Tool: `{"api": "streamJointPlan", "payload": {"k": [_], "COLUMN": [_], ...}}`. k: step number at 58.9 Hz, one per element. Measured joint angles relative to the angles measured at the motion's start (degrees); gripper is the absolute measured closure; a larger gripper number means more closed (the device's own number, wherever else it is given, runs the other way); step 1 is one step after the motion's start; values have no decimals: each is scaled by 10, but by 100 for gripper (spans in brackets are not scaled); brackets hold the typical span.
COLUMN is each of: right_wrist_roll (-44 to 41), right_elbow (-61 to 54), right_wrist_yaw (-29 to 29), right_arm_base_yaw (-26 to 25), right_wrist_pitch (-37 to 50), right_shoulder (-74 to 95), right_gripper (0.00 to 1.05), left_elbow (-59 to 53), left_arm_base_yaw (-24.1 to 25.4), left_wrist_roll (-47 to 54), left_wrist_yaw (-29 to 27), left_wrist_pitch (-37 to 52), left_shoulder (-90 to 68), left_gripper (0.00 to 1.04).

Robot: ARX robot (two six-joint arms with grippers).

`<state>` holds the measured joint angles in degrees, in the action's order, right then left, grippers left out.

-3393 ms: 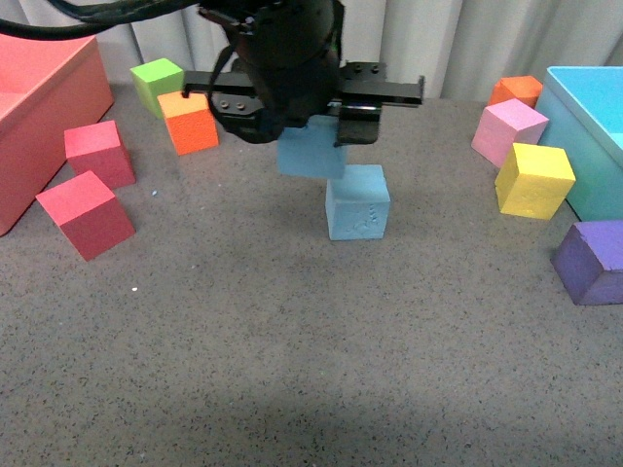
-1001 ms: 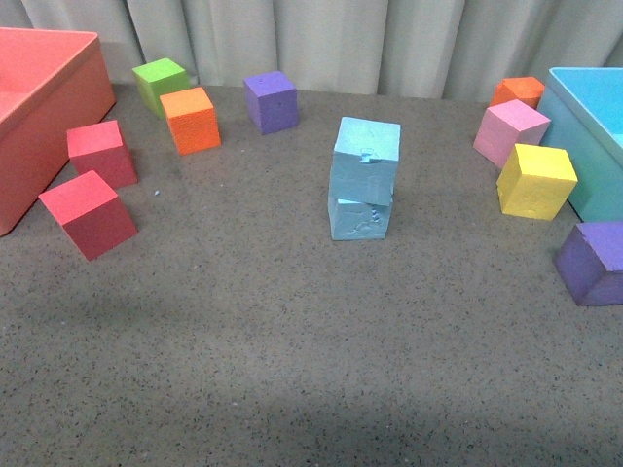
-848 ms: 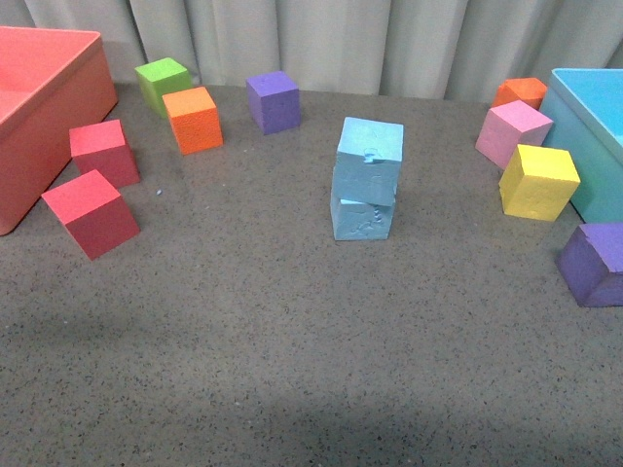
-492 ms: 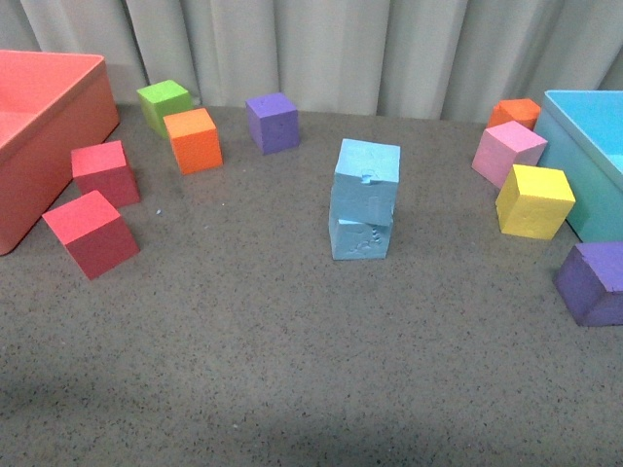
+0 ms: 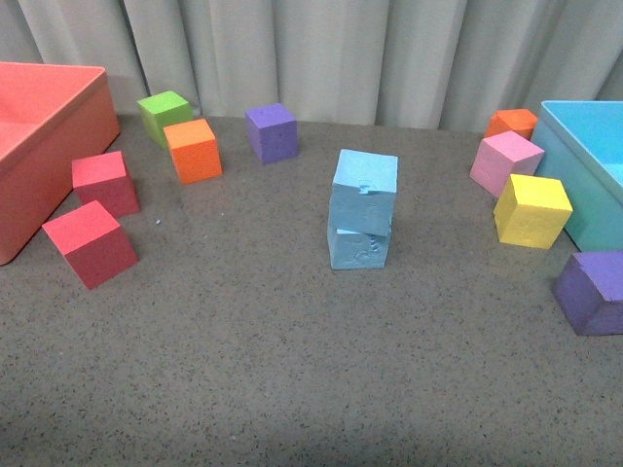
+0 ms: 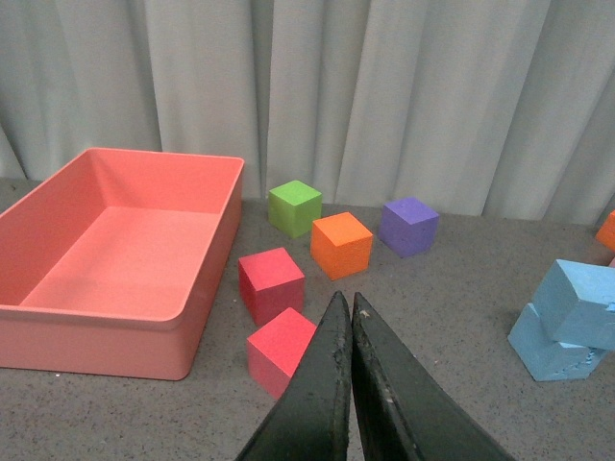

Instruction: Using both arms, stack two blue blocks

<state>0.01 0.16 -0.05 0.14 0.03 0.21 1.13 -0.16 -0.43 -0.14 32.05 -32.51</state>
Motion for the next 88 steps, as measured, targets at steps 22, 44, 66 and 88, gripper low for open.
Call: {"api": "streamJointPlan", "payload": {"k": [22,44,66,88], "right_wrist_roll": [0,0,0,0], "right_elbow": [0,0,0,0], "right_wrist_yaw": [0,0,0,0], "right_arm_base_yaw": [0,0,0,0], "right_wrist_pitch": [0,0,0,0], "right_shoulder": [0,0,0,0], "right_gripper": [10,10,10,10], "left_elbow": [0,0,0,0], "left_arm_base_yaw": [0,0,0,0], "left_wrist_roll": [0,0,0,0], "left_wrist_yaw": [0,0,1,1], "left_wrist_pitch": [-109,-181,-310,-319], "left_shoulder": [115,188,299,323], "left_gripper": [101,101,101,60]}}
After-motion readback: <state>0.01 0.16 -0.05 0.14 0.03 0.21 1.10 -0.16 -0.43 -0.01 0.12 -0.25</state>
